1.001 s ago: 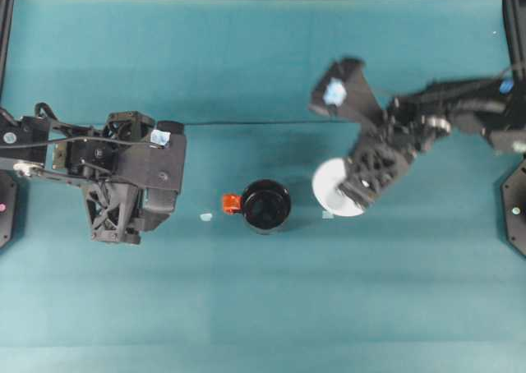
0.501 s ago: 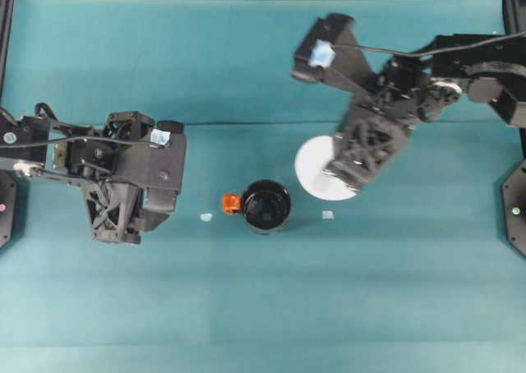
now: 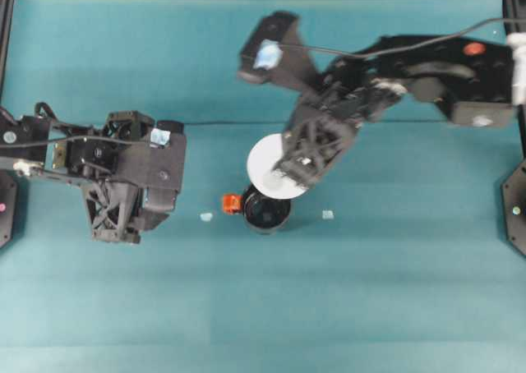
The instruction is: Put the paper cup into the moved red handle cup holder.
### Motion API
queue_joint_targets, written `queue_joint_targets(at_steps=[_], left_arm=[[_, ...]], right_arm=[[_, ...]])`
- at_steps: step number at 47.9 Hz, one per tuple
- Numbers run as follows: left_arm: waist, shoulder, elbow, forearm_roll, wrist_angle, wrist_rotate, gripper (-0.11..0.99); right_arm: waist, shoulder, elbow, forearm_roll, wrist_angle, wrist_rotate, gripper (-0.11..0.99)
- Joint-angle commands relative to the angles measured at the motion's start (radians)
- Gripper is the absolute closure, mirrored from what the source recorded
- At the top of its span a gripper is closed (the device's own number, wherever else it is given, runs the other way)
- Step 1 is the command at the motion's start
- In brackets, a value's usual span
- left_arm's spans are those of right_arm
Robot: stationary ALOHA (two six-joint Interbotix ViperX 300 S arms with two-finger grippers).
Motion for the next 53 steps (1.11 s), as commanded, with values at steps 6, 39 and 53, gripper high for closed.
queue_joint_targets(at_steps=[6,39,53], left_arm=[[0.002,-0.015,-0.008,0.002,-0.003,0.0,-0.02],[0.0,-0.015,-0.008,0.002,-0.003,0.0,-0.02],[0.002,-0.015,-0.008,0.002,-0.003,0.002,-0.02]], right_arm=[[0.02,0.06,-0.015,-0.009,-0.017,-0.009,0.98],[0.071,0.192,0.0,-0.067,-0.078,-0.008,0.98],[0.08,0.19,0.0,-0.071,-0.084,-0.009,0.98]])
